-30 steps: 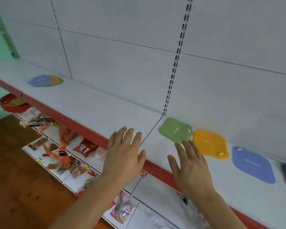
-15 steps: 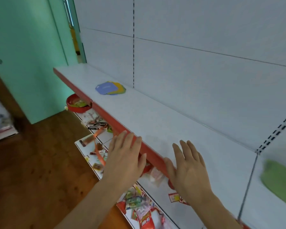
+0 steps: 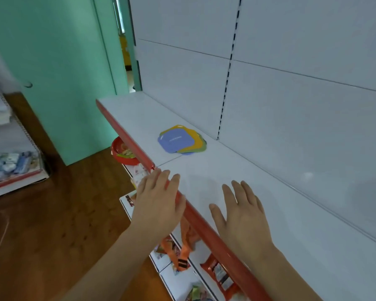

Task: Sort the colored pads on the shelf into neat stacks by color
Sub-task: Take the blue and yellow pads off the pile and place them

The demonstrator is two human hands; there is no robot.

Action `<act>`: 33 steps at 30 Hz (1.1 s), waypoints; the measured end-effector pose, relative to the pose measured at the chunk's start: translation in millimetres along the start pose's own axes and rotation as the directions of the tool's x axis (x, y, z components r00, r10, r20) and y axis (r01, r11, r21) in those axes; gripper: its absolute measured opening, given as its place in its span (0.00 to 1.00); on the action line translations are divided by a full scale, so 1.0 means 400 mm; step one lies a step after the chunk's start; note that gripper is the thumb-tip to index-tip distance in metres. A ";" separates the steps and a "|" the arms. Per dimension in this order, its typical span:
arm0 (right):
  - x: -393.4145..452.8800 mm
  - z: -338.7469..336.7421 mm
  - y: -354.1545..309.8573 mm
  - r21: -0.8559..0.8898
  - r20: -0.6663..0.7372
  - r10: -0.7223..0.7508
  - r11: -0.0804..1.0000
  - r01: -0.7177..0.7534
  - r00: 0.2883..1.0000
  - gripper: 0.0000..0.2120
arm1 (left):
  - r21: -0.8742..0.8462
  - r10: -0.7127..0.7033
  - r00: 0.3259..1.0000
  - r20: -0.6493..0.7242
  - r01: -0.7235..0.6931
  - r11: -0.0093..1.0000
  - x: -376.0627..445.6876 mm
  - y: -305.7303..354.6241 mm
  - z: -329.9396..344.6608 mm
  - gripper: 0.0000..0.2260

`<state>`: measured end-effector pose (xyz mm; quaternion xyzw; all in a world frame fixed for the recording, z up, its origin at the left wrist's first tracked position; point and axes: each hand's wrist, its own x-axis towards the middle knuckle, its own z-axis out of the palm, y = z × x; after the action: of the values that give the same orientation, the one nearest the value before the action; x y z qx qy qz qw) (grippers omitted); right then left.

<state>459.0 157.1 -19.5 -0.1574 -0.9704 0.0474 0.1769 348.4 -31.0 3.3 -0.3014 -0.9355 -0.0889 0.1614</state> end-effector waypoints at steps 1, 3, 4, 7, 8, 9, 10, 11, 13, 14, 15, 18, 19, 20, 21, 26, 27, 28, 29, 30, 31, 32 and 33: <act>0.034 0.014 -0.016 -0.007 0.001 0.001 1.000 -0.001 1.000 0.32 | -0.006 -0.001 1.000 -0.008 0.001 1.000 0.031 -0.031 0.013 0.23; 0.101 0.047 -0.048 -0.028 -0.003 0.007 1.000 -0.007 1.000 0.32 | -0.015 0.012 1.000 -0.014 -0.013 1.000 0.094 -0.095 0.040 0.23; 0.132 0.065 -0.064 -0.041 -0.003 0.014 0.999 -0.014 1.000 0.32 | -0.023 0.022 1.000 -0.007 -0.022 0.999 0.126 -0.127 0.054 0.24; 0.217 0.111 -0.115 -0.062 0.006 0.054 0.997 -0.053 0.999 0.32 | -0.050 0.067 0.997 0.036 -0.065 0.997 0.217 -0.229 0.095 0.25; 0.244 0.121 -0.134 -0.070 0.003 0.072 0.995 -0.071 0.997 0.32 | -0.054 0.088 0.995 0.051 -0.085 0.995 0.249 -0.262 0.106 0.25; 0.273 0.132 -0.153 -0.082 -0.005 0.090 0.993 -0.090 0.996 0.32 | -0.057 0.111 0.992 0.058 -0.107 0.993 0.280 -0.294 0.116 0.26; 0.299 0.143 -0.169 -0.091 -0.018 0.110 0.990 -0.111 0.994 0.32 | -0.064 0.133 0.989 0.062 -0.129 0.990 0.310 -0.322 0.125 0.26; 0.324 0.154 -0.184 -0.095 -0.032 0.131 0.987 -0.133 0.991 0.32 | -0.076 0.155 0.986 0.067 -0.150 0.986 0.341 -0.349 0.135 0.27; 0.369 0.173 -0.206 -0.093 -0.042 0.183 0.978 -0.186 0.982 0.32 | -0.108 0.186 0.979 0.088 -0.177 0.978 0.401 -0.390 0.151 0.28; 0.387 0.183 -0.213 -0.094 -0.039 0.205 0.974 -0.208 0.978 0.32 | -0.121 0.197 0.975 0.103 -0.185 0.975 0.428 -0.405 0.160 0.28; 0.404 0.191 -0.218 -0.097 -0.038 0.219 0.970 -0.222 0.975 0.31 | -0.130 0.209 0.972 0.110 -0.195 0.972 0.452 -0.417 0.170 0.28; 0.465 0.212 -0.224 -0.095 -0.036 0.263 0.959 -0.265 0.964 0.30 | -0.173 0.255 0.960 0.112 -0.234 0.957 0.529 -0.440 0.210 0.28; 0.489 0.218 -0.221 -0.090 -0.031 0.281 0.955 -0.282 0.959 0.30 | -0.192 0.268 0.956 0.121 -0.242 0.951 0.558 -0.443 0.223 0.27; 0.512 0.226 -0.214 -0.087 -0.024 0.299 0.950 -0.300 0.954 0.29 | -0.211 0.282 0.950 0.135 -0.250 0.945 0.587 -0.445 0.236 0.28; 0.535 0.236 -0.204 -0.078 -0.013 0.318 0.945 -0.318 0.948 0.29 | -0.229 0.297 0.944 0.147 -0.260 0.938 0.615 -0.443 0.249 0.30; 0.625 0.274 -0.156 0.009 0.092 0.425 0.904 -0.427 0.901 0.25 | -0.311 0.340 0.891 0.302 -0.245 0.918 0.727 -0.426 0.289 0.30; 0.637 0.278 -0.151 0.035 0.117 0.457 0.885 -0.463 0.882 0.23 | -0.324 0.348 0.879 0.326 -0.242 0.915 0.746 -0.421 0.292 0.29; 0.647 0.281 -0.148 0.051 0.137 0.481 0.870 -0.491 0.866 0.19 | -0.329 0.353 0.871 0.342 -0.240 0.913 0.763 -0.414 0.292 0.29; 0.655 0.283 -0.146 0.058 0.148 0.495 0.860 -0.507 0.856 0.16 | -0.332 0.349 0.865 0.360 -0.231 0.915 0.779 -0.407 0.295 0.28; 0.661 0.285 -0.143 0.062 0.146 0.506 0.853 -0.518 0.850 0.14 | -0.350 0.340 0.861 0.380 -0.206 0.914 0.794 -0.401 0.299 0.26; 0.665 0.286 -0.139 0.082 0.143 0.520 0.842 -0.533 0.842 0.14 | -0.383 0.323 0.851 0.415 -0.159 0.910 0.806 -0.395 0.305 0.24; 0.665 0.286 -0.136 0.108 0.144 0.537 0.826 -0.553 0.831 0.15 | -0.422 0.304 0.841 0.448 -0.101 0.901 0.816 -0.392 0.308 0.22; 0.666 0.282 -0.136 0.130 0.145 0.553 0.812 -0.569 0.821 0.17 | -0.457 0.285 0.833 0.475 -0.044 0.888 0.824 -0.390 0.312 0.20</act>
<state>166.3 187.3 -29.1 -0.4188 -0.8808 0.1866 0.1187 -27.6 53.3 -6.5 -0.4233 -0.8701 -0.1906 -0.1656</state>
